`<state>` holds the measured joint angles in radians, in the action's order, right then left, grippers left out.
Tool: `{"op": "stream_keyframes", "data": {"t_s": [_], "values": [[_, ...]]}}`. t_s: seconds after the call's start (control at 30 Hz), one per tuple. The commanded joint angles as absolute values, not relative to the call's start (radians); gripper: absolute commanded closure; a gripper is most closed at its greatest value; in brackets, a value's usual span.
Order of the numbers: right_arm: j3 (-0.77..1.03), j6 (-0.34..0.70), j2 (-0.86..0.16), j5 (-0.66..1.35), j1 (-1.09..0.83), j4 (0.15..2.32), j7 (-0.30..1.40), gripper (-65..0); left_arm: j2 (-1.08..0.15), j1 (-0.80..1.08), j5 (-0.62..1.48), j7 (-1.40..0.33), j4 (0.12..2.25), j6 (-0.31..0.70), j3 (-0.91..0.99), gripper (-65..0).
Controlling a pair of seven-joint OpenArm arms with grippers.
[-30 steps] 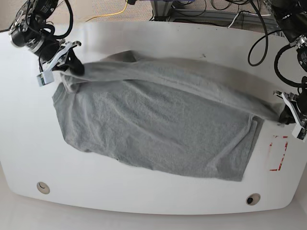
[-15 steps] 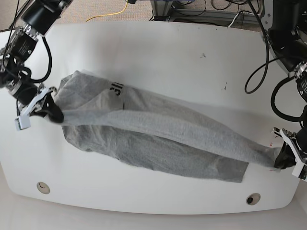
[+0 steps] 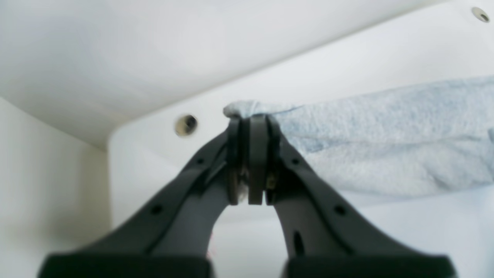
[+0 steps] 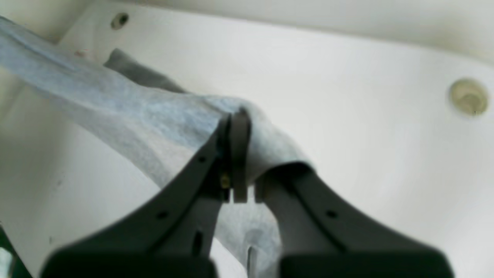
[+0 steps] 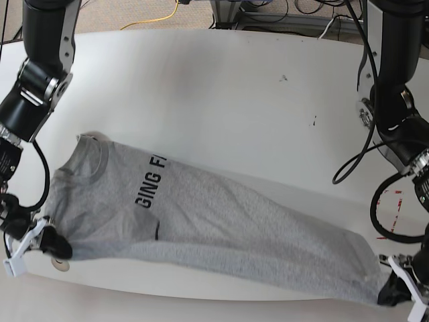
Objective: Layout the t-shirt on the table in an organized manner, then fold the t-shirt properly
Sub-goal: 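Lift the shirt with both grippers and swing it away from the robot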
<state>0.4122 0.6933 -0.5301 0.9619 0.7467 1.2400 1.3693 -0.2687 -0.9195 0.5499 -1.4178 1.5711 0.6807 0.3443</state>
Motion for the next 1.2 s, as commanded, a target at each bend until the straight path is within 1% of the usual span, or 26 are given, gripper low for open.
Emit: {"op": "stream_keyframes", "data": {"t_s": [0.0,0.23,0.33,0.47,0.6,0.73,0.83,0.93,1.17], "values": [[0.367,0.698,-0.575,0.978,0.906,1.218,1.333,0.0,-0.277,-1.076,0.558,-1.372,1.541,0.684,0.331,-0.4],[0.211,0.698,-0.601,0.937,1.233,1.099,1.333,0.0,-0.282,-1.342,0.576,-1.366,1.449,0.697,0.275,-0.4],[0.166,0.698,-0.628,0.946,1.328,1.084,1.333,0.0,-0.286,-1.448,0.570,-1.363,1.414,0.698,0.263,-0.4],[0.136,0.698,-0.651,0.957,1.383,1.084,1.334,0.0,-0.309,-1.557,0.576,-1.363,1.360,0.698,0.263,-0.4],[0.105,0.698,-0.674,0.986,1.382,1.086,1.336,0.0,-0.314,-1.560,0.576,-1.368,1.359,0.698,0.263,-0.4],[0.105,0.698,-0.704,1.026,1.305,1.093,1.336,0.0,-0.317,-1.526,0.587,-1.395,1.362,0.698,0.271,-0.4],[0.127,0.698,-0.737,1.073,1.204,1.148,1.336,0.0,-0.341,-1.446,0.621,-1.396,1.422,0.698,0.292,-0.4],[0.166,0.698,-0.759,1.109,1.084,1.199,1.336,0.0,-0.348,-1.349,0.633,-1.396,1.488,0.698,0.309,-0.4],[0.300,0.698,-0.766,1.164,0.762,1.323,1.337,0.0,-0.349,-1.087,0.659,-1.396,1.632,0.698,0.364,-0.4]]}}
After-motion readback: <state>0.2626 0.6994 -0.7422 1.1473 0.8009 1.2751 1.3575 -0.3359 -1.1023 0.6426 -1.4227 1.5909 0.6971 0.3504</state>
